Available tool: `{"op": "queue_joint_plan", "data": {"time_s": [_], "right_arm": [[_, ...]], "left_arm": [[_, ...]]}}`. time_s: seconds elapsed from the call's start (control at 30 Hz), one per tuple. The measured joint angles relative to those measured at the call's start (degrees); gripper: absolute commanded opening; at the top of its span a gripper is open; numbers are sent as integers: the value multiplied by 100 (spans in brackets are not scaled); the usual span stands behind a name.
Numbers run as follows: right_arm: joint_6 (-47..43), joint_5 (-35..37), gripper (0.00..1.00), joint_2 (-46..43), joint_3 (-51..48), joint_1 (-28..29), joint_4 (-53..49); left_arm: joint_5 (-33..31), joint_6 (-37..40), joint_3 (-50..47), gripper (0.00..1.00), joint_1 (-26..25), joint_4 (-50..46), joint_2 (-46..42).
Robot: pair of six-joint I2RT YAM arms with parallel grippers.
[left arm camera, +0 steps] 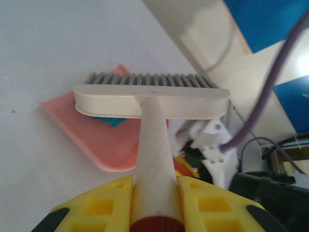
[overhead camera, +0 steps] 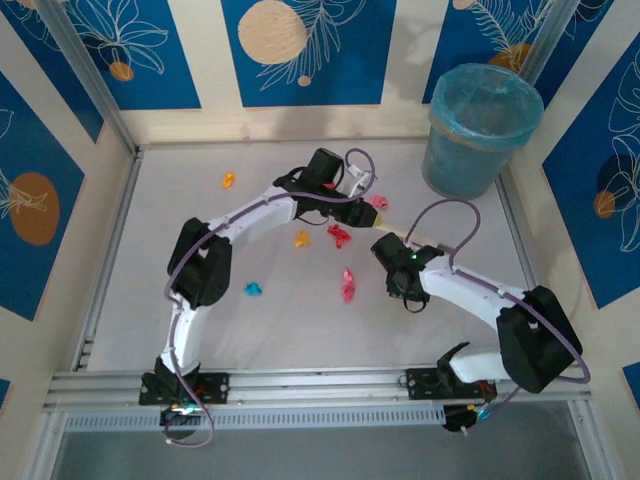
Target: Sweep away the paper scraps from the table
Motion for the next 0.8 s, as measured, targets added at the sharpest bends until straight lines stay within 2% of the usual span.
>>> {"op": "queue_joint_plan", "data": {"time_s": [0.2,0.5,0.8], "right_arm": [[-282,376,0,-90,22,149,306],[-1143,597,0,-918,-103,223,1132],[-1716,684,0,-1180,-166,223,1410]], "left_arm": [[129,-306,-673,0,39,551,-748],[39,-1141,-1834,0,387,1860,-1652],[-48,-2734,-3279,0,1056,4387,-2079]]}}
